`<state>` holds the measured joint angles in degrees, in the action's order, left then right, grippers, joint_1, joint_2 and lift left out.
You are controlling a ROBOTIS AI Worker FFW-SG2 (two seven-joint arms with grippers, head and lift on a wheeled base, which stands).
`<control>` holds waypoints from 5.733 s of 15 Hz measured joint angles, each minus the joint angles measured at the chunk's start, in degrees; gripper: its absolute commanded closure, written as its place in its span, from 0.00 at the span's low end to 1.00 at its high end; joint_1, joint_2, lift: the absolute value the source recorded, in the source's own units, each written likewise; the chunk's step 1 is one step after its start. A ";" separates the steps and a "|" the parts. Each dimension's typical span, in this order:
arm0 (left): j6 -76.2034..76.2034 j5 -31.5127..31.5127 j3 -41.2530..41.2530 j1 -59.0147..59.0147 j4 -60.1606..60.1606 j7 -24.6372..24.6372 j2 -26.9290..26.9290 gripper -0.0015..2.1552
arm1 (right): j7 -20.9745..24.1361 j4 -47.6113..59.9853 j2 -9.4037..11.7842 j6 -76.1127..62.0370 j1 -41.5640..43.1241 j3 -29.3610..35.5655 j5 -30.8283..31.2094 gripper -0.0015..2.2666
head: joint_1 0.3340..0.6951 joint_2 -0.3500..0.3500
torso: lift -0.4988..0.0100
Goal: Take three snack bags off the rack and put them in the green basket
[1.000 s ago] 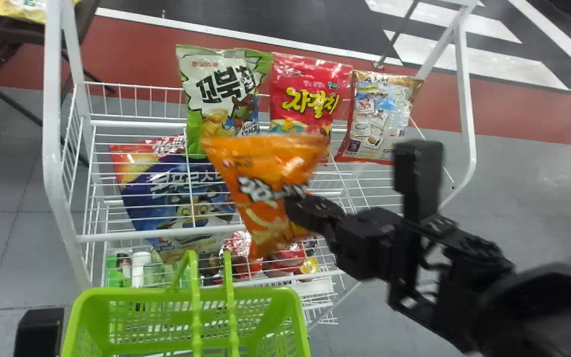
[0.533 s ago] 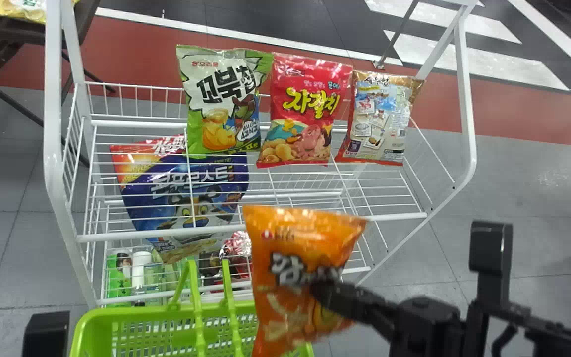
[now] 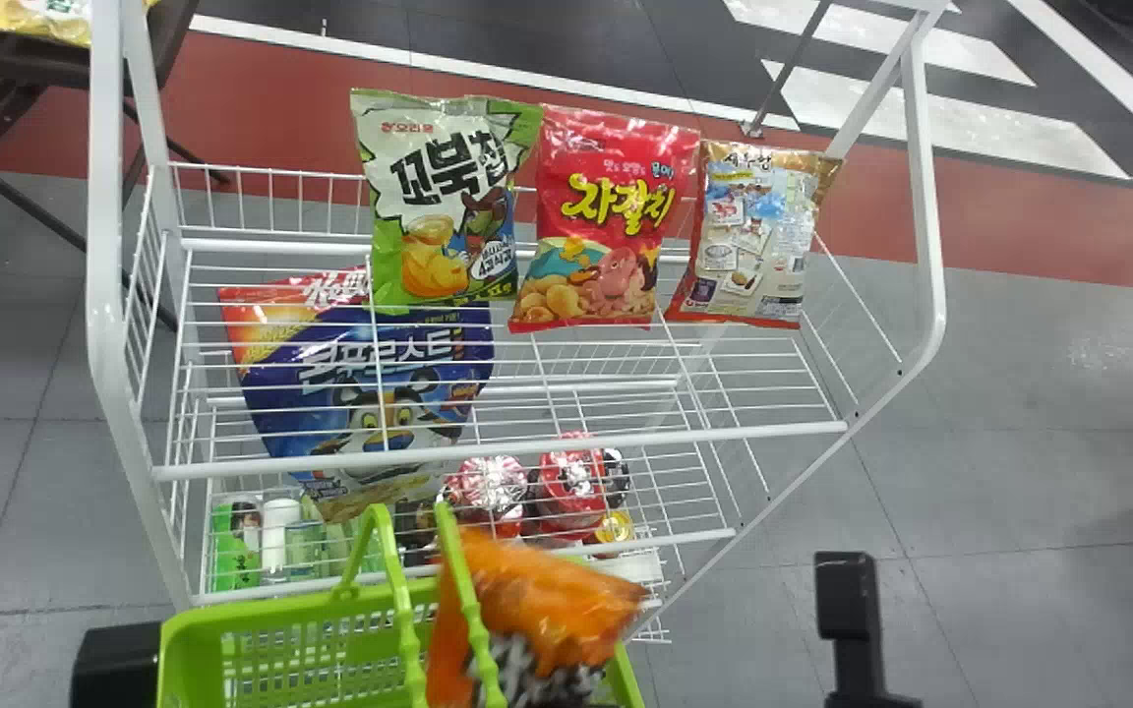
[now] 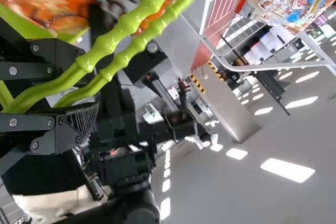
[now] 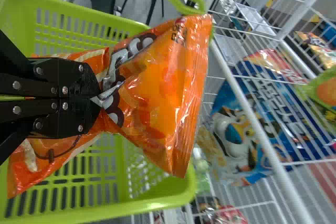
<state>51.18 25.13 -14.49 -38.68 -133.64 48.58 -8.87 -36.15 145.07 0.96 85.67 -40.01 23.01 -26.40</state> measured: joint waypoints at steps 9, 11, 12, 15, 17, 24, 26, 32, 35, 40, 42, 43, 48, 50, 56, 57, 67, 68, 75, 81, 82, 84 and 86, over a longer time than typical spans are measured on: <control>-0.42 -0.53 0.15 -1.81 -1.80 0.30 -0.32 0.43 | -1.13 -0.45 1.39 2.26 1.01 2.99 -1.87 0.03 | 1.00 0.00 | 0.94; -0.51 -0.63 0.09 -2.01 -2.00 0.28 -0.48 0.43 | -1.05 0.12 0.80 0.97 1.90 4.81 -2.18 0.03 | 1.00 0.00 | 0.94; -0.74 -0.73 0.01 -2.07 -2.11 0.28 -0.56 0.43 | -0.97 -0.01 0.03 -2.32 2.76 5.31 -1.77 0.03 | 1.00 0.00 | 0.94; -1.00 -1.34 -0.88 -2.04 -2.50 0.20 -0.99 0.43 | 2.01 -2.66 -0.83 -21.33 5.65 2.91 3.64 0.03 | 1.00 0.00 | 0.94; -0.86 -1.41 -1.29 -2.02 -2.53 0.11 -1.23 0.43 | 6.64 -6.54 -0.87 -37.62 9.11 -1.19 9.15 0.03 | 1.00 0.00 | 0.94; 1.28 -1.96 -3.00 -1.49 -1.72 0.25 -1.76 0.43 | 15.79 -27.29 -0.87 -60.52 28.40 -9.15 20.17 0.03 | 1.00 0.00 | 0.94; 1.50 -1.93 -3.00 -1.48 -1.53 0.31 -1.77 0.43 | 16.24 -33.73 -0.87 -60.81 34.36 -9.71 22.59 0.03 | 1.00 0.00 | 0.94; 1.43 -1.68 -3.05 -1.14 -0.95 0.50 -2.10 0.43 | 15.70 -46.04 -0.70 -61.13 44.49 -9.83 25.85 0.29 | 1.00 0.00 | 0.94; 1.35 -1.58 -3.05 -0.76 -0.60 0.46 -2.11 0.43 | 13.19 -47.42 -0.32 -56.50 46.54 -10.41 25.92 0.91 | 1.00 0.00 | 0.94; 0.94 -0.88 -2.33 -0.60 -0.32 0.42 -2.35 0.43 | 17.53 -45.59 -0.39 -59.26 43.81 -10.68 25.73 0.94 | 1.00 0.00 | 0.94; 0.83 -0.73 -2.21 -0.50 -0.31 0.46 -2.53 0.43 | 17.59 -42.45 -0.43 -60.25 41.46 -10.25 25.75 0.94 | 1.00 0.00 | 0.94; 0.82 -0.69 -2.21 -0.40 -0.31 0.46 -2.64 0.43 | 17.51 -40.89 -0.42 -60.46 40.20 -9.90 25.46 0.94 | 1.00 0.00 | 0.94; 0.64 0.26 -1.45 0.26 -0.44 0.63 -3.18 0.43 | 14.14 -26.57 -0.35 -58.83 29.54 -5.99 19.69 0.94 | 1.00 0.00 | 0.94; 0.47 1.16 -0.64 0.87 -0.28 0.91 -3.21 0.43 | 12.34 -18.68 -0.42 -56.37 23.28 -3.30 15.43 0.94 | 1.00 0.00 | 0.94; 0.18 2.97 0.31 2.90 1.18 1.18 -2.78 0.43 | 7.26 -4.89 -0.90 -52.90 7.20 2.58 8.74 0.94 | 1.00 0.00 | 0.94; 0.10 2.97 0.39 2.90 1.18 1.19 -2.63 0.43 | 5.45 -3.55 -0.90 -49.04 6.25 3.03 8.69 0.94 | 1.00 0.00 | 0.94; -1.46 2.83 1.31 2.41 0.92 1.60 -1.50 0.43 | -1.25 -2.54 -0.96 -12.56 2.71 1.55 -3.07 0.94 | 1.00 0.00 | 0.94; -1.47 2.84 1.35 2.37 0.90 1.61 -1.49 0.43 | -1.62 -3.13 -0.96 -10.04 2.67 1.54 -5.16 0.94 | 1.00 0.00 | 0.94; -1.89 2.91 1.31 2.25 1.02 2.14 -1.49 0.43 | -6.29 -5.47 -0.96 2.31 1.66 0.70 -10.44 0.87 | 1.00 0.00 | 0.94; -2.15 2.73 1.16 1.71 0.76 2.20 -1.32 0.43 | -6.85 -6.60 -0.96 -3.34 1.95 5.94 -11.10 0.02 | 1.00 0.00 | 0.94; -2.17 2.64 1.13 1.64 0.71 2.16 -1.25 0.43 | -7.06 -6.23 -0.96 -3.63 2.37 7.21 -11.32 0.02 | 1.00 0.00 | 0.94; -2.17 2.46 1.12 1.52 0.67 2.21 -1.05 0.43 | -7.56 -5.21 -0.96 -3.82 3.11 9.08 -11.47 0.03 | 1.00 0.00 | 0.94; -2.18 2.28 1.10 1.51 0.66 2.23 -0.90 0.43 | -6.60 -4.85 -0.96 -7.72 3.65 10.29 -11.41 0.03 | 1.00 0.00 | 0.94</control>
<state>49.00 27.41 -13.39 -37.18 -132.98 50.81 -9.78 -42.75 140.22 0.00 77.95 -36.36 33.30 -37.81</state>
